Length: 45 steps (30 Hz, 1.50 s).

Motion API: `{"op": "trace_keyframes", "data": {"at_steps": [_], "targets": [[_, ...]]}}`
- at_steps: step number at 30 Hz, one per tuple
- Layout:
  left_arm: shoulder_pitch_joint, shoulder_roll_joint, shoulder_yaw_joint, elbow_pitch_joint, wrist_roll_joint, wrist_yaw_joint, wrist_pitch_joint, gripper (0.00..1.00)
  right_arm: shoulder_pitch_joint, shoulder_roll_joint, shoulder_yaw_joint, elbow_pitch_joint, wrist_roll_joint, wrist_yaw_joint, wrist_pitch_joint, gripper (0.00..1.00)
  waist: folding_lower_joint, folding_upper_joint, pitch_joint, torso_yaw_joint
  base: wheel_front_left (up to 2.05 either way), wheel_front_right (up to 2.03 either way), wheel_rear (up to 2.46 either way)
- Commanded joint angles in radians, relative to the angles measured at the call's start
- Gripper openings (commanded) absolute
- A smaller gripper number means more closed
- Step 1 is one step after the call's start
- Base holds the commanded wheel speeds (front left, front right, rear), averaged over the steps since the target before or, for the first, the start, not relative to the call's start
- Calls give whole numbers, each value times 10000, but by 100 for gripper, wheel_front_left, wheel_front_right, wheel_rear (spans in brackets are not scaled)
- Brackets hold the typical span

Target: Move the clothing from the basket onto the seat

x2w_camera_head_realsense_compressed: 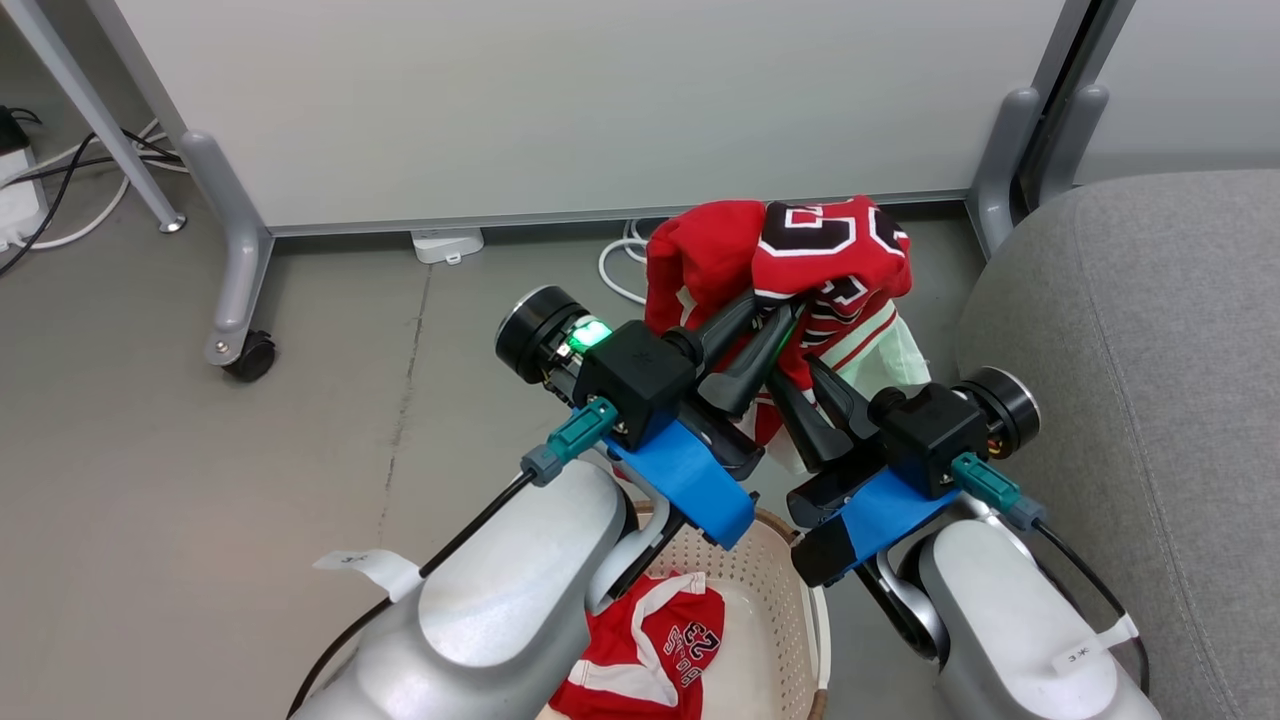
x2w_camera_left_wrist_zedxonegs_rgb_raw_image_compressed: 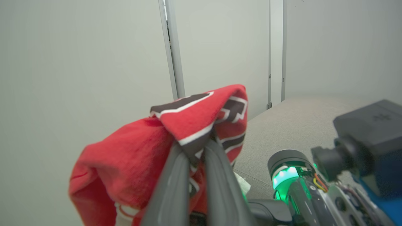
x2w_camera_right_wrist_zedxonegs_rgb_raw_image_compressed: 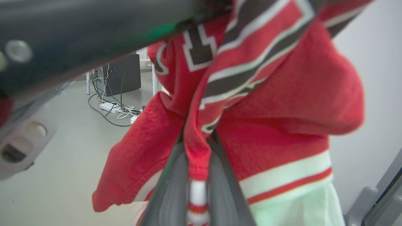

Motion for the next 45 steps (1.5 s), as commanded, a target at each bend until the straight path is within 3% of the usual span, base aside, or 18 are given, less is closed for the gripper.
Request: {"op": "trace_keyframes", "data": {"at_steps": [1, 10, 11, 12, 30, 45], "targets": [[-182, -34, 61, -12, 43, -17, -52, 0, -6, -35, 22, -24, 73, 5, -39, 0, -1, -1, 9, -7, 0, 0, 0], [-174, -33, 167, 70, 221, -17, -52, 0, 28, -24, 28, -77, 141, 5, -39, 0, -1, -1, 57, -52, 0, 0, 0], [-169, -32, 195, 84, 246, -17, -52, 27, 33, -24, 21, -82, 146, 5, -39, 0, -1, -1, 63, -54, 0, 0, 0], [-159, -33, 214, 94, 252, -17, -52, 100, 35, -27, 17, -89, 148, 5, -39, 0, -1, -1, 71, -56, 0, 0, 0], [-76, -44, 446, 149, 624, -17, -50, 100, 130, -85, -283, -225, 218, 5, -40, 0, -1, -1, 253, -184, 0, 0, 0], [-10, -24, 257, 261, 671, -17, -41, 100, 391, -224, -1274, -495, 124, 5, -45, 0, -1, -1, 679, -1406, 0, 0, 0]]}}
